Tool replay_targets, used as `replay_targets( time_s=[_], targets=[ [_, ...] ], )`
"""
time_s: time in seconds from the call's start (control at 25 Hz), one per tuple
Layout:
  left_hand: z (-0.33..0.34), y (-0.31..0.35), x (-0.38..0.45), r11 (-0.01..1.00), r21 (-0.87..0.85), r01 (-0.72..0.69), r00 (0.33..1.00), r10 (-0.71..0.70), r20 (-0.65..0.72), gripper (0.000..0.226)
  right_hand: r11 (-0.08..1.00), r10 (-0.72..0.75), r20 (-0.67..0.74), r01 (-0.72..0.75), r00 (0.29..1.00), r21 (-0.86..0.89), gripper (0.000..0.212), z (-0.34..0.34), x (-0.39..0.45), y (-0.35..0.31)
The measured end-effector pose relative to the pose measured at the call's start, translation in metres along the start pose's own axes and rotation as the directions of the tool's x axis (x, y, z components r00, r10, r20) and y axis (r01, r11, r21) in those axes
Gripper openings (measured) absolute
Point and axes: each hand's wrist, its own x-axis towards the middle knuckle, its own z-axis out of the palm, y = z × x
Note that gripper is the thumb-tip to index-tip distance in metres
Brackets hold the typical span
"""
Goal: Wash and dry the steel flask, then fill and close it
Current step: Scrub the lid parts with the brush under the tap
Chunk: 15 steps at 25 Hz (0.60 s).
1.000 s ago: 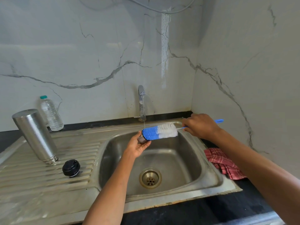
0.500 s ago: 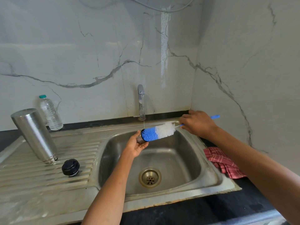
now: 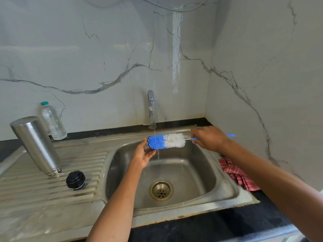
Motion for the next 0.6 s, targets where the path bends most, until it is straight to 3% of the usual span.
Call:
replay_targets(
  time_s=[0.08,0.12,0.2,0.28,0.36,0.44,0.48,0.56,0.6],
  targets=[
    [-0.001,0.000,0.000,1.000,0.000,-0.011,1.000,0.011,-0.005,0.022,0.966,-0.054,-0.154,0.012,0.987,-0.259,0.027,-0.002,0.001,-0.004],
    [-0.003,0.001,0.001,1.000,0.005,-0.015,1.000,0.015,-0.004,0.022,0.966,-0.048,-0.141,0.010,0.989,-0.259,0.033,-0.003,0.002,-0.005],
    [-0.004,0.001,0.002,0.999,0.023,-0.024,1.000,0.024,0.009,0.025,0.999,0.007,0.003,-0.007,1.000,0.042,0.038,-0.005,0.005,-0.004],
    [-0.005,0.002,0.001,0.999,0.036,-0.036,0.999,0.035,0.023,0.028,0.912,0.036,0.199,-0.113,0.979,0.394,0.031,-0.008,0.005,0.001],
    [-0.005,0.002,-0.001,0.997,0.058,-0.045,0.999,0.044,0.026,0.028,0.879,0.039,0.285,-0.169,0.958,0.447,0.021,-0.008,0.004,0.002],
    [-0.003,0.001,-0.003,0.995,0.083,-0.051,0.998,0.049,0.028,0.027,0.958,0.070,0.208,-0.124,0.976,0.259,0.018,-0.003,0.001,0.002],
    [-0.003,0.001,-0.004,0.994,0.095,-0.048,0.999,0.046,0.027,0.028,0.995,0.052,0.059,-0.057,0.997,0.084,0.015,0.000,-0.001,0.001],
    [-0.003,0.000,-0.005,0.994,0.099,-0.043,0.999,0.041,0.017,0.030,0.967,-0.089,-0.194,0.037,0.977,-0.253,0.016,0.006,-0.004,-0.001],
    [-0.004,0.000,-0.005,0.995,0.084,-0.046,0.999,0.045,0.014,0.029,0.949,-0.117,-0.213,0.046,0.970,-0.311,0.021,0.008,-0.003,0.000]
  ],
)
